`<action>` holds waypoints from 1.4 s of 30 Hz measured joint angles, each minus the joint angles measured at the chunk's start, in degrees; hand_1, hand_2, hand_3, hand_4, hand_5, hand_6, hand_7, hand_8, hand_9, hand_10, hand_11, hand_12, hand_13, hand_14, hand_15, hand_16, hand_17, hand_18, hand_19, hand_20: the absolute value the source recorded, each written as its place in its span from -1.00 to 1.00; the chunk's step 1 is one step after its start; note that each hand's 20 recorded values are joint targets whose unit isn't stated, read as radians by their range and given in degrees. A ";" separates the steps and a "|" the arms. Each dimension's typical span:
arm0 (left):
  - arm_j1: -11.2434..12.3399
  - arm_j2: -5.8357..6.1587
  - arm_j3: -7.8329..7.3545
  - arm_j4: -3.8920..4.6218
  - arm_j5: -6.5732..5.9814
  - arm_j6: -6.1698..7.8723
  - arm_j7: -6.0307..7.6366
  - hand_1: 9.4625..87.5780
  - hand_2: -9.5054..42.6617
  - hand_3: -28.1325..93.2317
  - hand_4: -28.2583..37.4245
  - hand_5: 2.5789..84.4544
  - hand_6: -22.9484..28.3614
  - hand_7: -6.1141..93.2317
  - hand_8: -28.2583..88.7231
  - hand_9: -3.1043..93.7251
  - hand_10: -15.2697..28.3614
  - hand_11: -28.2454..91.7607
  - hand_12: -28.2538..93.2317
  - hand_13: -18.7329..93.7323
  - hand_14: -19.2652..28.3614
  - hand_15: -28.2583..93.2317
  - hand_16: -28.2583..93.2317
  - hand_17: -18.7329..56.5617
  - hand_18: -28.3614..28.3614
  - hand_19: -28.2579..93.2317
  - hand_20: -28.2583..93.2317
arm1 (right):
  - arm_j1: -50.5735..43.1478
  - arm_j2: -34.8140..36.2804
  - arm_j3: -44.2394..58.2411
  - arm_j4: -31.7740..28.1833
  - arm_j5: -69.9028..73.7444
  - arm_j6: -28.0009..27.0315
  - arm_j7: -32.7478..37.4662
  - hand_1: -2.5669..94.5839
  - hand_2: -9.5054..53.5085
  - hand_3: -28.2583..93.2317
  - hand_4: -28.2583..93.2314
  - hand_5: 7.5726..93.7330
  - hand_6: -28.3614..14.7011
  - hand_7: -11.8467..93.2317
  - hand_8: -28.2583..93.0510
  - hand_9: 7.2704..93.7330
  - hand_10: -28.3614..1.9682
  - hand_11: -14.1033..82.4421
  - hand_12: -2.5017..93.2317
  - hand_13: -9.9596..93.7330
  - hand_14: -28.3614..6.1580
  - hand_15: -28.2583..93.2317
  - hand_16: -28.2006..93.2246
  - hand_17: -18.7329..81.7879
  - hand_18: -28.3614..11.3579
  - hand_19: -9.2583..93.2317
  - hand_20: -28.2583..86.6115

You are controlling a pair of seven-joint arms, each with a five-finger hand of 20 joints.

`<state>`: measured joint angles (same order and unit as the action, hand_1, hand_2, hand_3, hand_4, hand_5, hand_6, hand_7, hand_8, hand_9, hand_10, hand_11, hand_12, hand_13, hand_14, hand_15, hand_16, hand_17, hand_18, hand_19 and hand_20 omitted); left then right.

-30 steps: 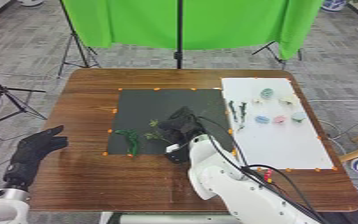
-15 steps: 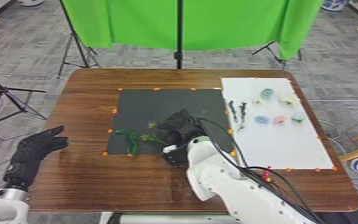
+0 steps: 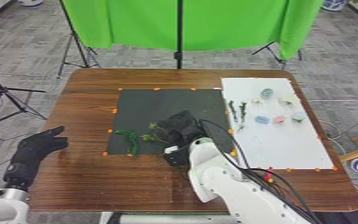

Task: Arrange flowers

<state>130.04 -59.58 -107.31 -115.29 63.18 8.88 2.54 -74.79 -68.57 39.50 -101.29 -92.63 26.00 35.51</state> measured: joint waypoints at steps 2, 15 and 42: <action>0.00 0.00 0.00 0.00 0.00 -0.04 -0.01 -0.53 -0.20 0.50 -0.99 0.12 0.21 -0.73 -0.61 0.09 0.41 -0.16 -0.32 0.05 0.65 -0.12 -0.54 -0.25 0.51 -0.24 -0.18 | -0.20 0.03 0.17 -0.12 -0.08 -0.30 -0.26 -0.20 -0.93 0.49 -0.73 0.51 0.29 -0.46 -0.68 0.57 -0.26 -0.39 -0.59 0.99 0.24 0.05 -0.07 0.76 0.00 0.67 0.14; -0.02 -0.02 0.00 0.00 0.00 -0.18 0.07 -0.53 -0.20 0.50 -0.99 0.12 0.21 -0.73 -0.61 0.09 0.41 -0.16 -0.32 0.06 0.66 -0.11 -0.54 -0.25 0.51 -0.24 -0.18 | -1.05 0.49 1.05 -1.47 0.73 -3.09 -1.89 -0.28 -0.85 0.47 -0.73 0.55 0.34 -0.45 -0.69 0.42 -0.33 -0.47 -0.61 0.73 -0.04 -0.01 -0.10 0.55 -0.24 0.60 0.06; 0.29 -0.41 -0.53 -0.07 0.00 -0.53 0.08 -0.53 -0.20 0.50 -0.99 0.12 0.21 -0.73 -0.61 0.09 0.41 -0.15 -0.32 0.06 0.66 -0.09 -0.55 -0.25 0.52 -0.24 -0.18 | -8.74 5.76 8.34 -9.24 -12.82 -16.67 -0.91 -0.41 -0.63 0.35 -0.71 0.29 0.16 -0.58 -0.65 0.51 -0.46 -0.49 -0.62 0.92 0.08 0.04 -0.10 0.65 -0.10 0.77 -0.02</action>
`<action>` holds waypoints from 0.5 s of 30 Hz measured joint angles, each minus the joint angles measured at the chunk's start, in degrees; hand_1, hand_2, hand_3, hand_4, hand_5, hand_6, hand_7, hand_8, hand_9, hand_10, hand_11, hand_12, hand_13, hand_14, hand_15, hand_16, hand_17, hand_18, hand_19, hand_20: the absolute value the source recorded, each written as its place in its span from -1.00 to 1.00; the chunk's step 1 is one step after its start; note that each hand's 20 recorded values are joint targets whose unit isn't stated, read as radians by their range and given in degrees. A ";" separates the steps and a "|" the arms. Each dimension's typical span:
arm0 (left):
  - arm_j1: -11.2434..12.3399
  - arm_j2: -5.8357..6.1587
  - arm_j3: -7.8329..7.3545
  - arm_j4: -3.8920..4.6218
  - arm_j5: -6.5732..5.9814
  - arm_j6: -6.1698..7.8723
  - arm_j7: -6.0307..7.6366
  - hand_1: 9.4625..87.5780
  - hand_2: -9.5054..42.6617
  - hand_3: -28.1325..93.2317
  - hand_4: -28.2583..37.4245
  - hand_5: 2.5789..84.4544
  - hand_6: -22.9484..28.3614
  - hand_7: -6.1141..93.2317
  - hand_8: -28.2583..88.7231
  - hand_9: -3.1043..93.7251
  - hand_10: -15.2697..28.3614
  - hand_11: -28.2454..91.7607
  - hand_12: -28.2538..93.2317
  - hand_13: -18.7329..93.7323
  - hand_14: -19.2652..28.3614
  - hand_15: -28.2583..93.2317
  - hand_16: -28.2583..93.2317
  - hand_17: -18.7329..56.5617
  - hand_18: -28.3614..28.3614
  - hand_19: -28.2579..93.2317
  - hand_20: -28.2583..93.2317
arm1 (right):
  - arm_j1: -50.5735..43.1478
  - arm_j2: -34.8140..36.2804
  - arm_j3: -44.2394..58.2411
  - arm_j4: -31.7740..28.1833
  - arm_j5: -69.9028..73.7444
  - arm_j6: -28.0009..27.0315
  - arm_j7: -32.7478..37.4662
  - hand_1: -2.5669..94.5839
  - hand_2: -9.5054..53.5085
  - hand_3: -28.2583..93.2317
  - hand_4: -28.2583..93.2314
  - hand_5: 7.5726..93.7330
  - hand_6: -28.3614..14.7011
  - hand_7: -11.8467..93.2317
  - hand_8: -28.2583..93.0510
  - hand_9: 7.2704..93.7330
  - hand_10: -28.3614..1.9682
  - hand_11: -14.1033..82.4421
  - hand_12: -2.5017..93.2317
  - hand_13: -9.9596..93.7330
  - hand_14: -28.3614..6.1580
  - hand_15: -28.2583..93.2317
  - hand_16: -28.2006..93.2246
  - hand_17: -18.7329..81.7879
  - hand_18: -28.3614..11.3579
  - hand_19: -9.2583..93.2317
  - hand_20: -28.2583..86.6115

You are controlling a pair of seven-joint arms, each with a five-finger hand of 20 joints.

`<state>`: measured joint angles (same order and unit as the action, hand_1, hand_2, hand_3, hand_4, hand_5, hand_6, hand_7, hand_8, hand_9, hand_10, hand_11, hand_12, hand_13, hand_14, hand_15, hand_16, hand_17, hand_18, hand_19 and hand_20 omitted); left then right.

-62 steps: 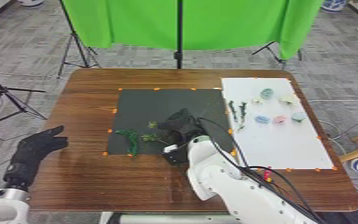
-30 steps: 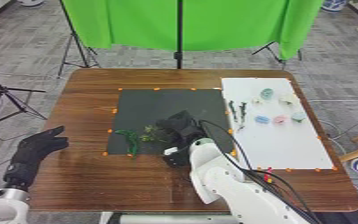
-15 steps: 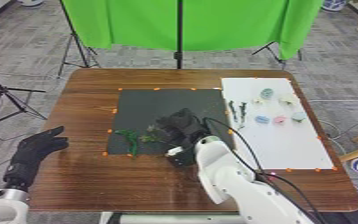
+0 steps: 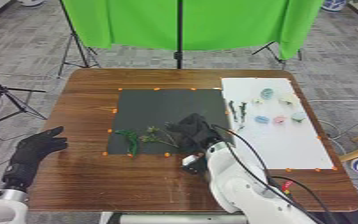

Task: Arrange flowers

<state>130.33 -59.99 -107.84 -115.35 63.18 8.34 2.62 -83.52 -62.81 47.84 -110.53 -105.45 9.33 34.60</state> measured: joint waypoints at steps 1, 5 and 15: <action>0.01 -0.02 -0.05 0.00 0.00 -0.03 -0.01 -0.53 -0.20 0.50 -0.99 0.12 0.21 -0.73 -0.61 0.09 0.41 -0.15 -0.32 0.06 0.66 -0.09 -0.55 -0.25 0.52 -0.24 -0.18 | -0.31 0.19 0.13 -0.32 0.80 -0.23 0.00 -0.41 -0.63 0.35 -0.71 0.27 0.14 -0.59 -0.65 0.52 -0.47 -0.49 -0.62 0.92 0.08 0.04 -0.10 0.65 -0.10 0.77 -0.02; 0.01 -0.03 -0.07 0.00 0.00 -0.15 -0.02 -0.53 -0.20 0.50 -0.99 0.12 0.21 -0.73 -0.61 0.09 0.41 -0.15 -0.32 0.06 0.67 -0.09 -0.55 -0.25 0.52 -0.24 -0.18 | -1.18 0.49 0.16 -1.14 2.31 -0.74 -0.03 -0.43 -0.60 0.34 -0.70 0.19 0.08 -0.62 -0.64 0.53 -0.47 -0.49 -0.63 0.93 0.07 0.04 -0.09 0.66 -0.09 0.78 -0.04; 0.03 -0.11 -0.07 -0.02 0.00 -0.25 -0.09 -0.53 -0.20 0.50 -0.99 0.12 0.21 -0.73 -0.61 0.09 0.41 -0.16 -0.32 0.06 0.67 -0.08 -0.55 -0.25 0.52 -0.24 -0.18 | -2.47 0.54 -0.40 -2.85 4.02 -1.62 -0.89 -0.44 -0.57 0.34 -0.70 0.13 0.02 -0.64 -0.63 0.51 -0.49 -0.50 -0.63 0.93 0.06 0.04 -0.09 0.66 -0.10 0.80 -0.07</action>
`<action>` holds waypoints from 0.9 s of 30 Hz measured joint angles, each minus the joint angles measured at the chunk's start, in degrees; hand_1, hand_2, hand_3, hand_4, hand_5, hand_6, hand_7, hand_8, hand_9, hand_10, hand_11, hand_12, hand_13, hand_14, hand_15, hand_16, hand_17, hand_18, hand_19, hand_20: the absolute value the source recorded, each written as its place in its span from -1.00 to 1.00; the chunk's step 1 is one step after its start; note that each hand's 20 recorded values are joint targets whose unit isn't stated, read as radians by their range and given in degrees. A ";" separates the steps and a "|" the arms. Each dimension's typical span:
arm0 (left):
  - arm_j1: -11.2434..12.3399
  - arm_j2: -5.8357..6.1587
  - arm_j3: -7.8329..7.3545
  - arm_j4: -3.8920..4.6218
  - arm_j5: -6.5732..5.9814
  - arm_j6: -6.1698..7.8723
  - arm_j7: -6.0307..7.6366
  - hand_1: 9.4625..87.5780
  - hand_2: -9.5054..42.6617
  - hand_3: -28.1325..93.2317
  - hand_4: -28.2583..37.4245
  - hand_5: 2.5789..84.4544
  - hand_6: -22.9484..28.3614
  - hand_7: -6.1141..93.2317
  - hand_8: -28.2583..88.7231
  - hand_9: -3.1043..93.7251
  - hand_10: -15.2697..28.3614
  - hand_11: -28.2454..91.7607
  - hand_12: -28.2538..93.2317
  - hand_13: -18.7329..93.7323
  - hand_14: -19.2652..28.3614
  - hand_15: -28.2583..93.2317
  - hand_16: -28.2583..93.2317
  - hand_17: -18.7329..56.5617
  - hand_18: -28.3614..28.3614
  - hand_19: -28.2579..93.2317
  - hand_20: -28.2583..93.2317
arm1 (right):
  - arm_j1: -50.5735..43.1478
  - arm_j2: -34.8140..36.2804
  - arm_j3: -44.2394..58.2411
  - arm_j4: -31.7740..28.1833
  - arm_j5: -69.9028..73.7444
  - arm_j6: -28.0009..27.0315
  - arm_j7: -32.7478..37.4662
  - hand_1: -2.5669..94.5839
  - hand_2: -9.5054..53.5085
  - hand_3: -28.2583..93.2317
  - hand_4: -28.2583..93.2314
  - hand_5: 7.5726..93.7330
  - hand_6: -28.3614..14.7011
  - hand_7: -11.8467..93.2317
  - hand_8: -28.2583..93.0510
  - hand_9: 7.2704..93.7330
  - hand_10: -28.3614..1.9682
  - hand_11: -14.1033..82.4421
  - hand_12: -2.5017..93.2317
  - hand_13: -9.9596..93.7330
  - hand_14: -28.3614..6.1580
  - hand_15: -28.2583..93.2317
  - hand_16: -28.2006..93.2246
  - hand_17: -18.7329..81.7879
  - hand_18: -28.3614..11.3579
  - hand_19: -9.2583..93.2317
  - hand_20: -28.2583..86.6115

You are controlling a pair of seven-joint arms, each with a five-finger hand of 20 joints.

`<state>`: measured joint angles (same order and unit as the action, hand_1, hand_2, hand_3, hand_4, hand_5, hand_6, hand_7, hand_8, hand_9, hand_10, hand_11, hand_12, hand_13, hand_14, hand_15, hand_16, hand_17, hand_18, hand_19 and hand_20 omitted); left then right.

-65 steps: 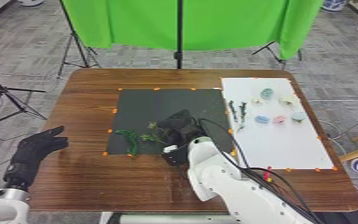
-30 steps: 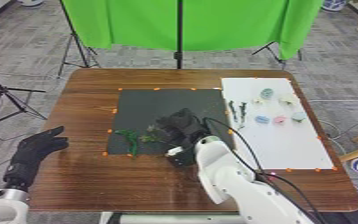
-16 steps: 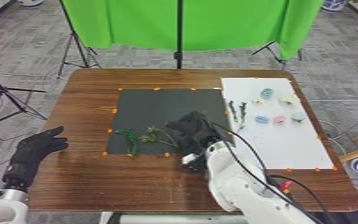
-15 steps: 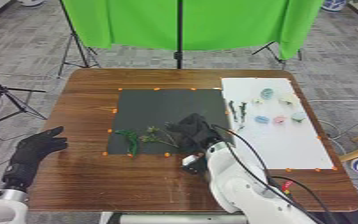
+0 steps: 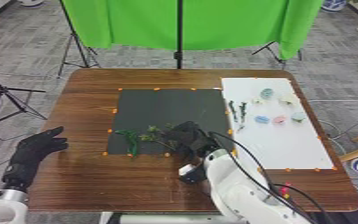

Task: Arrange flowers

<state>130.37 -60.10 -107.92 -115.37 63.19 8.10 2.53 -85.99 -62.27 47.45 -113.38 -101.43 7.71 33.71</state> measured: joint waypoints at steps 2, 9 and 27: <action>0.01 -0.03 0.00 0.00 0.00 -0.03 -0.01 -0.53 -0.20 0.50 -0.99 0.12 0.21 -0.73 -0.61 0.09 0.41 -0.16 -0.32 0.06 0.67 -0.08 -0.55 -0.25 0.52 -0.24 -0.18 | -0.11 -0.02 -0.29 -0.12 0.33 -0.10 -0.28 -0.44 -0.56 0.33 -0.70 0.13 0.02 -0.64 -0.63 0.51 -0.49 -0.50 -0.63 0.93 0.06 0.04 -0.09 0.65 -0.10 0.80 -0.07; -0.02 -0.03 0.01 0.00 0.00 -0.30 -0.19 -0.53 -0.20 0.50 -0.98 0.12 0.21 -0.73 -0.61 0.09 0.41 -0.16 -0.32 0.06 0.67 -0.08 -0.55 -0.25 0.52 -0.24 -0.18 | -0.38 -0.29 -1.22 -0.30 2.17 -0.69 -0.96 -0.44 -0.55 0.33 -0.70 0.15 0.01 -0.63 -0.63 0.50 -0.48 -0.50 -0.62 0.93 0.07 0.04 -0.09 0.65 -0.11 0.81 -0.09; -0.05 0.03 0.13 0.03 0.01 -0.50 -0.24 -0.53 -0.20 0.50 -0.99 0.12 0.21 -0.73 -0.61 0.09 0.41 -0.16 -0.32 0.07 0.67 -0.08 -0.55 -0.25 0.52 -0.24 -0.18 | 4.59 6.77 7.38 -1.97 -6.99 16.36 -3.85 -0.32 -0.91 0.48 -0.73 0.44 0.11 -0.51 -0.65 0.77 -0.13 -0.07 -0.43 0.95 0.26 0.25 -0.01 0.60 -0.25 0.99 0.14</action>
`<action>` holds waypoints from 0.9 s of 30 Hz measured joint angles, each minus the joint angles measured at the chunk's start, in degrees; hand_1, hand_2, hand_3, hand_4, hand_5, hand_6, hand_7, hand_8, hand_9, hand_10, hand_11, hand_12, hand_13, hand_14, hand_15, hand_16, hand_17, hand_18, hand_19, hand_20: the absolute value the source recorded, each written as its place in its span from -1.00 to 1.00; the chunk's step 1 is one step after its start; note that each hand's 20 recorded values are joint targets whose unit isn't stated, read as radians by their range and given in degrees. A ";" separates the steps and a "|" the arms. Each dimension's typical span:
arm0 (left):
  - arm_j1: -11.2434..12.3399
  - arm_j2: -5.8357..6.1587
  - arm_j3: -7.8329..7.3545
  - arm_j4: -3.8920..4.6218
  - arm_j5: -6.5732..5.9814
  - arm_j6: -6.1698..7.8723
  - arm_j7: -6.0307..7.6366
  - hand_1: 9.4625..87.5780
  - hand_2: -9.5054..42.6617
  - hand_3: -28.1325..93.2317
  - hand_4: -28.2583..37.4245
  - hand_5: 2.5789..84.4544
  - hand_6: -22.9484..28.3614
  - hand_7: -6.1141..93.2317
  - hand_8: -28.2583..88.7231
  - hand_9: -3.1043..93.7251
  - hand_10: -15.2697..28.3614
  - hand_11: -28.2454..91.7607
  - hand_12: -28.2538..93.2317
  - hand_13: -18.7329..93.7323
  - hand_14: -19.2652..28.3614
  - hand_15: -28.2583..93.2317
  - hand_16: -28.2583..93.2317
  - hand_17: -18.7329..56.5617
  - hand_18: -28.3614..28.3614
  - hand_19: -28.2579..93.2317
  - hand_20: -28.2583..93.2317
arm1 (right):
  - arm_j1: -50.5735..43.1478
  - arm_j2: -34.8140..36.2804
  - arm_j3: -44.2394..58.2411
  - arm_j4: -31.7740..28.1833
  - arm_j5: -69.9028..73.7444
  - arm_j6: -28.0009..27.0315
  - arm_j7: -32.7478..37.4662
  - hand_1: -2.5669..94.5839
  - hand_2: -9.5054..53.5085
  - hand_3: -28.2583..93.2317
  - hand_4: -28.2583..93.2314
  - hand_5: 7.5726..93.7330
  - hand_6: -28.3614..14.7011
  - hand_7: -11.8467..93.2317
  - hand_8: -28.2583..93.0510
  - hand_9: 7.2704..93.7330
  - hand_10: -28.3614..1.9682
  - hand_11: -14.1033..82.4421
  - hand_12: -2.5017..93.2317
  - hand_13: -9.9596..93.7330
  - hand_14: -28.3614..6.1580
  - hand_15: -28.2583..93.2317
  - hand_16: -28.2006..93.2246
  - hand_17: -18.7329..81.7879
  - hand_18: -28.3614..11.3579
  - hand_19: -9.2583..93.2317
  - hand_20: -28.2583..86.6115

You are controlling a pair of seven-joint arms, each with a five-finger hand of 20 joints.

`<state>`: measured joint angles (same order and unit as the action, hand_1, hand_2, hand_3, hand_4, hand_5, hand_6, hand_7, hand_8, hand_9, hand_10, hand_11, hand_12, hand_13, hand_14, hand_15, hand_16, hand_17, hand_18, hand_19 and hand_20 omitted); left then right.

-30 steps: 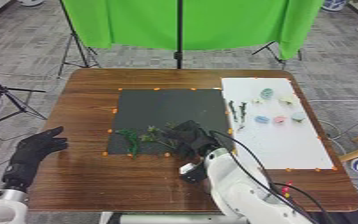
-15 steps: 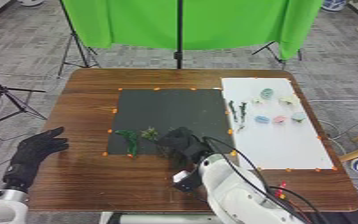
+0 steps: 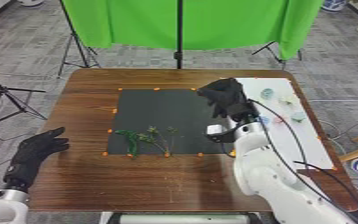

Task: Arrange flowers

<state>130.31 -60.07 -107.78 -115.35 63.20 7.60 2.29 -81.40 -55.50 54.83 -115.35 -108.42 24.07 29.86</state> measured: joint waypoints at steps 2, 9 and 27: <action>-0.01 0.00 0.00 0.00 -0.03 0.01 0.06 -0.53 -0.20 0.50 -0.99 0.12 0.21 -0.73 -0.61 0.09 0.41 -0.16 -0.32 0.07 0.67 -0.08 -0.55 -0.25 0.52 -0.24 -0.18 | 2.69 1.26 0.64 1.40 -1.84 -1.33 1.22 -0.29 -0.98 0.47 -0.74 0.52 0.11 -0.49 -0.66 0.82 -0.03 0.05 -0.39 0.98 0.33 0.32 0.01 0.65 -0.26 1.00 0.29; -0.04 0.00 0.00 0.00 -0.04 0.03 0.11 -0.53 -0.20 0.50 -0.99 0.12 0.21 -0.73 -0.61 0.09 0.41 -0.16 -0.32 0.07 0.67 -0.08 -0.55 -0.25 0.52 -0.24 -0.19 | 11.09 1.39 0.19 10.36 -17.25 -17.31 11.65 -0.34 -1.00 0.41 -0.81 0.60 0.07 -0.50 -0.65 0.88 -0.02 0.12 -0.36 1.00 0.40 0.42 0.02 0.71 -0.27 1.00 0.47; 0.01 -0.05 0.05 -0.21 -0.04 0.03 0.07 -0.53 -0.20 0.50 -0.99 0.12 0.22 -0.73 -0.61 0.09 0.41 -0.16 -0.32 0.07 0.67 -0.08 -0.55 -0.25 0.52 -0.23 -0.18 | 16.80 -0.75 -2.29 18.33 -12.42 -41.87 19.64 -0.37 -1.00 0.37 -0.81 0.66 0.03 -0.53 -0.65 0.93 -0.05 0.13 -0.34 1.00 0.45 0.49 -0.01 0.77 -0.20 1.00 0.53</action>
<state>130.32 -60.13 -107.74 -115.55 63.16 7.63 2.36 -64.60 -56.25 52.54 -97.02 -120.84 -17.80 49.50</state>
